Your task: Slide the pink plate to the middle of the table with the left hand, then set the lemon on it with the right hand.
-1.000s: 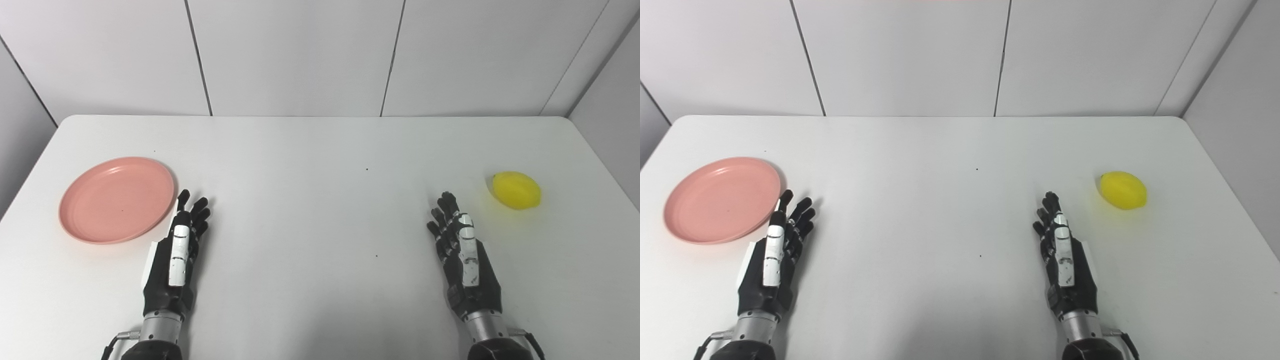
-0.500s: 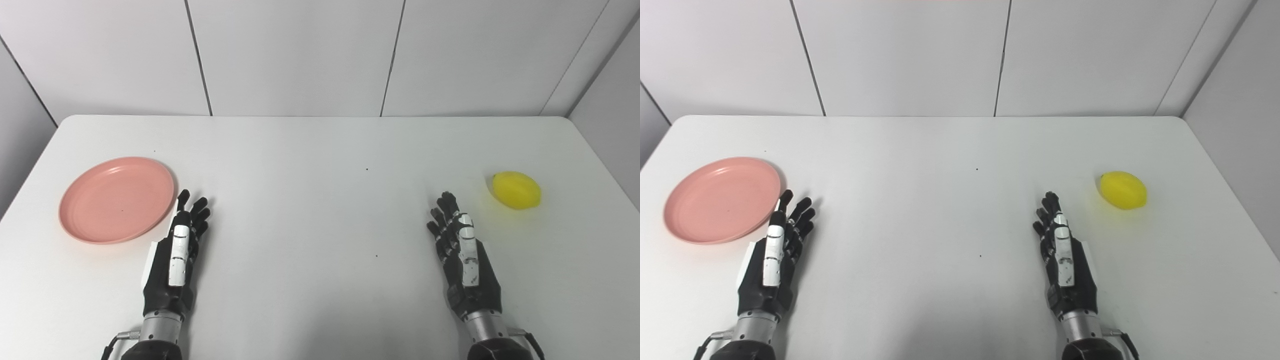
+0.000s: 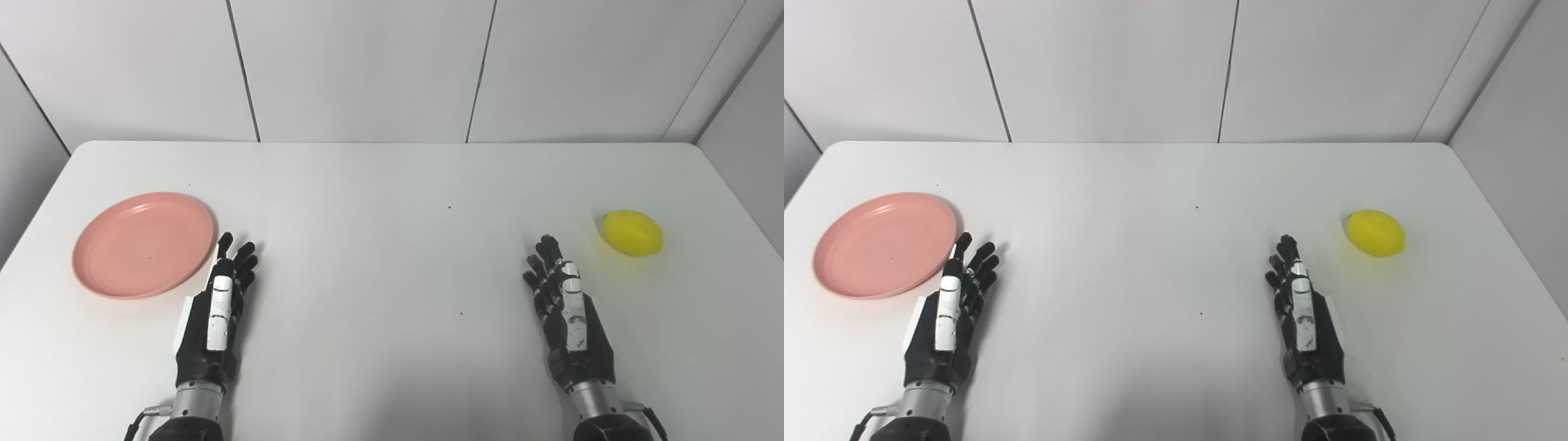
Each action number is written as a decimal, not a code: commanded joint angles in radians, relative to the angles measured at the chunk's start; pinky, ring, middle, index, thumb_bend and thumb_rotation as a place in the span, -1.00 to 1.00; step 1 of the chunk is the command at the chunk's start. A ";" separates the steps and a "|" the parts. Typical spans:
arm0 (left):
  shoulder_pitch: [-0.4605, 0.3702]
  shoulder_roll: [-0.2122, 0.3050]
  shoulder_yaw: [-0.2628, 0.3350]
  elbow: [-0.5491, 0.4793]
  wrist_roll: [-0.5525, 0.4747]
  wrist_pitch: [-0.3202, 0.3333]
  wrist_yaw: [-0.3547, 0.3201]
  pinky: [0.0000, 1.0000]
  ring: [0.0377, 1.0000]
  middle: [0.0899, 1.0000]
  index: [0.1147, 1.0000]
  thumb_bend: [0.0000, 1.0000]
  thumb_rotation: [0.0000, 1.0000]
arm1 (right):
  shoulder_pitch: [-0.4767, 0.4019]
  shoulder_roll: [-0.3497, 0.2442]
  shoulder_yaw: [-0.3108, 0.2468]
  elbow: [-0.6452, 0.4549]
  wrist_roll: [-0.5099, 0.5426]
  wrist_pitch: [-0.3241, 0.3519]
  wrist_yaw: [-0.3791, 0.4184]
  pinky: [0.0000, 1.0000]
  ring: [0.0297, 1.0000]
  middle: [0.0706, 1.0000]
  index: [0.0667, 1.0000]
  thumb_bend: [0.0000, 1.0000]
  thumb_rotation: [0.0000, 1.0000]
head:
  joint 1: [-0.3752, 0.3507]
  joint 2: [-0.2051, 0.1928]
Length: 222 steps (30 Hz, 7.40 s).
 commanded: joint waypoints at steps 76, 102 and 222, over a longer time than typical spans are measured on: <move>-0.037 -0.061 -0.007 -0.084 -0.157 0.028 0.002 0.64 0.66 0.65 0.64 0.49 0.50 | 0.006 -0.031 -0.034 0.147 0.024 -0.126 0.102 1.00 0.98 1.00 0.98 0.34 0.99 | 0.188 -0.207; -0.325 0.334 0.160 -0.147 -0.552 0.354 0.067 0.74 0.74 0.72 0.64 0.77 0.67 | 0.017 -0.043 -0.039 0.130 0.048 -0.107 0.098 1.00 1.00 1.00 1.00 0.33 1.00 | 0.219 -0.201; -0.461 0.257 0.346 0.608 -0.334 -0.058 -0.097 0.55 0.51 0.48 0.68 0.58 0.48 | 0.049 -0.069 -0.022 0.035 0.086 -0.044 0.085 1.00 1.00 1.00 1.00 0.31 1.00 | 0.244 -0.147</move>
